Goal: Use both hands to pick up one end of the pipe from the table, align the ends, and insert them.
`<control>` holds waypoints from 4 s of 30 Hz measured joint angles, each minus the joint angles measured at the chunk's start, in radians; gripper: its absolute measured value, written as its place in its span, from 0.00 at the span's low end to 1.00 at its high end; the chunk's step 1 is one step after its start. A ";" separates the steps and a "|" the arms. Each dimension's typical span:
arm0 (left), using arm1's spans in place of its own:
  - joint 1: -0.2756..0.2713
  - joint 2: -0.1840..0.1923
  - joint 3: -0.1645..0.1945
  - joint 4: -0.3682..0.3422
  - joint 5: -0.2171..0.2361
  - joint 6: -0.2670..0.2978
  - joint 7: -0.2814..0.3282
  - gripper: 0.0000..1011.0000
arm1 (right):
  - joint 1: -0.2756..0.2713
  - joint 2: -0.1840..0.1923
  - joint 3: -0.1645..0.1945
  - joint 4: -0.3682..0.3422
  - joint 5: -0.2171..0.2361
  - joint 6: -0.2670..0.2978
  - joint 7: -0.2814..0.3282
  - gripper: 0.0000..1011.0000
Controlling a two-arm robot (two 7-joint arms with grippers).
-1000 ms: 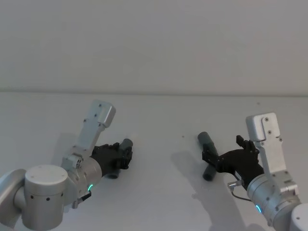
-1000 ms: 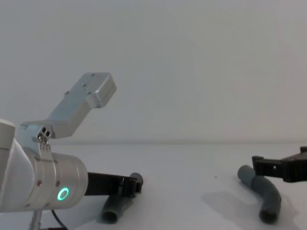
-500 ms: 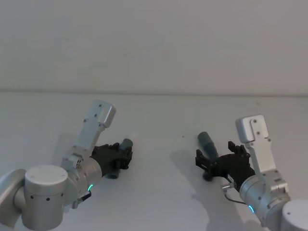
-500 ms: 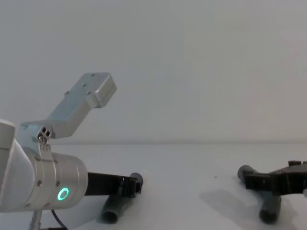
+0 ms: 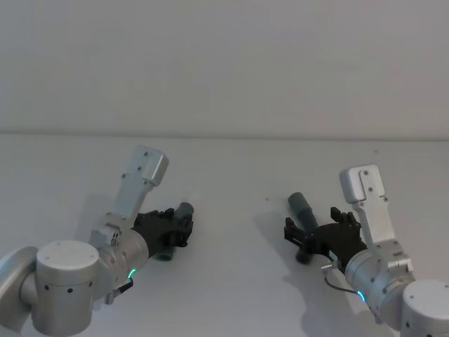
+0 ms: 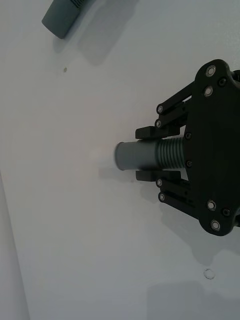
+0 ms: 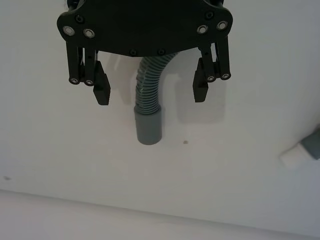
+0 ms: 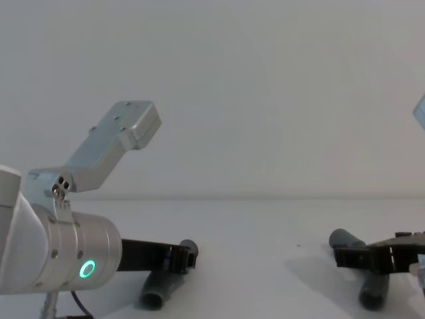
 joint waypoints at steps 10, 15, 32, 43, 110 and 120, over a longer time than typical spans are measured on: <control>0.000 0.000 0.000 0.000 0.000 0.000 0.000 0.34 | 0.024 -0.021 0.018 0.038 0.002 0.016 0.000 0.99; 0.000 0.000 0.000 0.000 0.000 0.000 0.000 0.34 | 0.028 -0.028 0.023 0.047 0.005 0.026 0.000 0.99; 0.000 0.000 0.000 0.000 0.000 0.000 0.000 0.34 | 0.027 -0.041 0.033 0.056 0.009 0.047 0.012 0.83; 0.000 0.000 0.000 0.000 0.000 0.000 0.000 0.34 | 0.026 -0.044 0.034 0.058 0.010 0.051 0.014 0.48; -0.127 0.190 0.017 -0.104 -0.035 -0.083 -0.352 0.34 | 0.013 0.116 0.148 0.114 0.214 -0.416 0.485 0.14; -0.158 0.261 0.023 -0.104 -0.074 -0.078 -0.473 0.34 | 0.027 0.179 0.143 0.165 0.224 -0.529 0.601 0.14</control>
